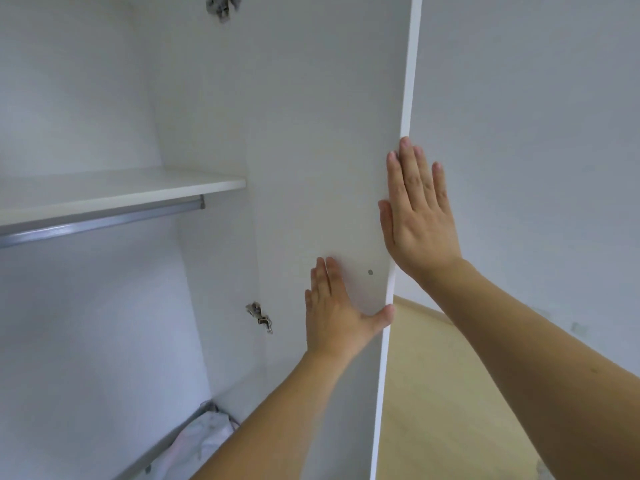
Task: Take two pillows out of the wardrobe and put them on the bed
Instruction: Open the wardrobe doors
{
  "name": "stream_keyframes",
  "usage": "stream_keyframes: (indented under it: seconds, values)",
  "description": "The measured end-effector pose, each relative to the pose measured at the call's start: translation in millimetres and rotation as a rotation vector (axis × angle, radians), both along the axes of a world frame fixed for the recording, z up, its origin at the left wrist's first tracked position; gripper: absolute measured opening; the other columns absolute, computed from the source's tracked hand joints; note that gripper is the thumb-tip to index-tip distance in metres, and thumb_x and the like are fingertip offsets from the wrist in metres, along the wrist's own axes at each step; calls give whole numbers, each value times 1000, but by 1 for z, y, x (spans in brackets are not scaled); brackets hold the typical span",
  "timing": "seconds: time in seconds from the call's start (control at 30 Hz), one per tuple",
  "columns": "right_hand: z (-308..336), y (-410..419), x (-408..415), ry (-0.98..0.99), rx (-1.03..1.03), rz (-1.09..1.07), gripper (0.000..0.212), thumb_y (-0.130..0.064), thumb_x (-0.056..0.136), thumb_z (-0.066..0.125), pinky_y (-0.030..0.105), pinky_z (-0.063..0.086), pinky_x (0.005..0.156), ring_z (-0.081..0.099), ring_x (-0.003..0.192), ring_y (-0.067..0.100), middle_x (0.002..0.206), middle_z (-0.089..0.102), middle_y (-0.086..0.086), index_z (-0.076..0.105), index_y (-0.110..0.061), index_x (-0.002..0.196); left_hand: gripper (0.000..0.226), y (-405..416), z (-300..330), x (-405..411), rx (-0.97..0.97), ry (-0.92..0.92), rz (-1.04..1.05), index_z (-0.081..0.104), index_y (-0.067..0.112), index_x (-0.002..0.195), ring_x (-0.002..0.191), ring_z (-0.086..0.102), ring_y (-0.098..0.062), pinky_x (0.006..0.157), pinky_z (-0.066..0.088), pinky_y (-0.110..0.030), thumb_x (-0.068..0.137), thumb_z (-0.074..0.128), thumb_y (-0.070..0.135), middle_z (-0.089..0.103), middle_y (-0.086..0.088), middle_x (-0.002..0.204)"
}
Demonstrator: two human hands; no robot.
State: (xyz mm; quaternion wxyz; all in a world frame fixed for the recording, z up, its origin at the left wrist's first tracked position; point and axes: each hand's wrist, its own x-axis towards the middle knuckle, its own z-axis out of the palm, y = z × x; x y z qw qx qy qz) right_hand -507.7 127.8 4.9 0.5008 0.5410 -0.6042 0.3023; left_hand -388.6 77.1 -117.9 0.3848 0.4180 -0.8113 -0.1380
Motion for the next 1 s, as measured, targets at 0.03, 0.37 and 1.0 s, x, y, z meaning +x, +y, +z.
stream_keyframes:
  seconds: [0.03,0.37,1.0]
  values:
    - [0,0,-6,-6,18,-18,59,-19,101,38,47,7,121,10,148,28,160,12,15,13,-3,151,132,0,0,-6,-1,-2,7,-6,11,154,150,-3,-22,120,15,-47,57,40,87,-3,-7,163]
    - [2,-2,-54,9,139,-205,61,-31,102,31,44,2,121,5,149,23,162,7,8,8,-8,153,123,-9,0,-63,-56,20,70,11,3,153,147,18,-29,110,36,-52,62,47,78,15,-16,160]
    - [-41,-49,31,83,267,106,66,-22,96,40,46,2,122,1,149,26,160,3,14,12,-1,152,74,-96,-81,57,-273,-182,131,21,6,152,149,15,-25,121,9,-42,98,20,57,20,-11,160]
